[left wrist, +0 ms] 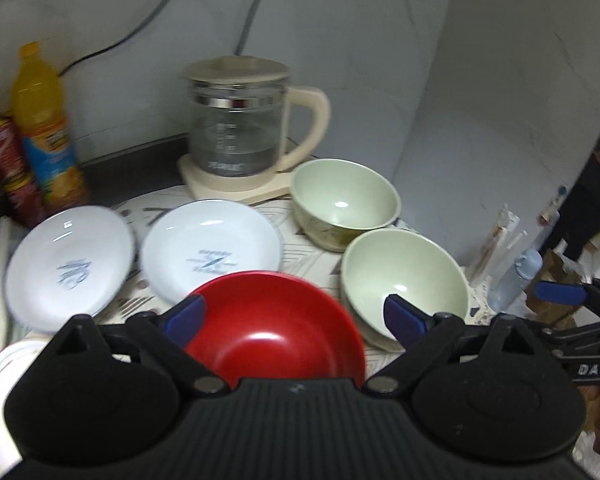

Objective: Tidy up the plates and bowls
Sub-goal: 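Reach both tools to the large pale green bowl and grip its rim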

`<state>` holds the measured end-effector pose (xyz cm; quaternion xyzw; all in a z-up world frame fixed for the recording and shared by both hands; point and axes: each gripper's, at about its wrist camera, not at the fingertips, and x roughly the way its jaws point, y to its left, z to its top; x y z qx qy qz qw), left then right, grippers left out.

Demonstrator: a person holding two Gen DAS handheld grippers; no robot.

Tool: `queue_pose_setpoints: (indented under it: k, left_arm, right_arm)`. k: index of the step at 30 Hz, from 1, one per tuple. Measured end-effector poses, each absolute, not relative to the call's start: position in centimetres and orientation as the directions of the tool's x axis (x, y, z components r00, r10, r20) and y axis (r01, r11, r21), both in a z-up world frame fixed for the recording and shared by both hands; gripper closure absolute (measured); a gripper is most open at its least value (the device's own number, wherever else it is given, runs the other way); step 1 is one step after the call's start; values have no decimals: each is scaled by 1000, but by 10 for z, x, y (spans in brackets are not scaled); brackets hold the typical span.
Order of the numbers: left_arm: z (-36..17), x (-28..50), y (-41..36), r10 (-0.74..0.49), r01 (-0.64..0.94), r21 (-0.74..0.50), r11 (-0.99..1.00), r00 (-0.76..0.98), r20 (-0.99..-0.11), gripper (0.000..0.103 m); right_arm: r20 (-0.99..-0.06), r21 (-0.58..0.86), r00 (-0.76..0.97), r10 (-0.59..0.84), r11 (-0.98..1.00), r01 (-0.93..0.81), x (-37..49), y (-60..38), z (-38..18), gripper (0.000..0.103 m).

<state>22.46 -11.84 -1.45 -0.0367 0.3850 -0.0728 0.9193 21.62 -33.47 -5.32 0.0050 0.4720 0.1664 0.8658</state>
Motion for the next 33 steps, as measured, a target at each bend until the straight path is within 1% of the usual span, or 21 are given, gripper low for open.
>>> queue_pose_setpoints:
  k: [2, 5, 7, 9, 10, 12, 14, 16, 17, 20, 21, 22, 24, 25, 28, 31, 33]
  left_arm:
    - [-18, 235, -125, -181, 130, -126, 984, 677, -713, 12]
    - [-26, 250, -133, -219, 164, -147, 975, 643, -734, 26]
    - [-31, 259, -139, -230, 176, -153, 972, 623, -748, 38]
    - [-37, 269, -143, -247, 191, -163, 968, 605, -757, 43]
    - [-40, 272, -144, -258, 200, -171, 965, 595, -761, 47]
    - [-45, 280, -148, -268, 214, -172, 961, 584, -766, 50]
    - [-51, 288, -152, -269, 227, -166, 960, 576, -772, 55]
    - [-55, 296, -155, -271, 232, -166, 958, 562, -781, 62]
    - [-56, 300, -156, -272, 234, -166, 958, 558, -784, 64]
    - [-59, 312, -163, -272, 246, -160, 956, 543, -795, 65]
    - [-59, 316, -167, -259, 249, -143, 958, 536, -803, 65]
    - [-61, 320, -170, -246, 245, -131, 961, 528, -813, 69]
    - [-64, 327, -172, -246, 229, -147, 962, 505, -827, 72]
    - [-67, 331, -174, -236, 218, -144, 965, 491, -839, 73]
    - [-76, 338, -180, -218, 209, -133, 969, 468, -856, 75]
    - [-87, 343, -184, -203, 187, -132, 973, 435, -877, 81]
    - [-95, 347, -187, -192, 178, -127, 976, 417, -888, 83]
  right_arm:
    - [-825, 177, 486, 289, 948, -263, 222, -338, -59, 16]
    - [-844, 194, 454, 287, 951, -240, 231, -343, -70, 22]
    - [-853, 196, 437, 285, 951, -237, 237, -345, -77, 27]
    - [-858, 206, 423, 290, 950, -234, 241, -347, -82, 33]
    - [-863, 208, 415, 288, 951, -228, 244, -349, -86, 35]
    - [-870, 205, 405, 279, 954, -217, 248, -350, -93, 37]
    - [-877, 199, 397, 270, 957, -211, 252, -351, -100, 41]
    - [-884, 196, 389, 260, 960, -198, 257, -353, -106, 45]
    - [-888, 197, 383, 256, 963, -186, 259, -354, -109, 48]
    - [-894, 214, 365, 261, 963, -164, 266, -357, -118, 51]
    - [-898, 217, 356, 260, 964, -155, 268, -358, -122, 53]
    - [-904, 215, 343, 254, 965, -148, 270, -358, -126, 55]
    - [-915, 215, 318, 249, 967, -137, 273, -358, -132, 61]
    - [-917, 223, 307, 255, 965, -135, 273, -358, -134, 62]
    - [-922, 231, 286, 261, 964, -135, 274, -356, -139, 63]
    - [-924, 243, 273, 267, 963, -119, 277, -356, -145, 63]
    - [-930, 225, 273, 246, 969, -106, 279, -354, -149, 62]
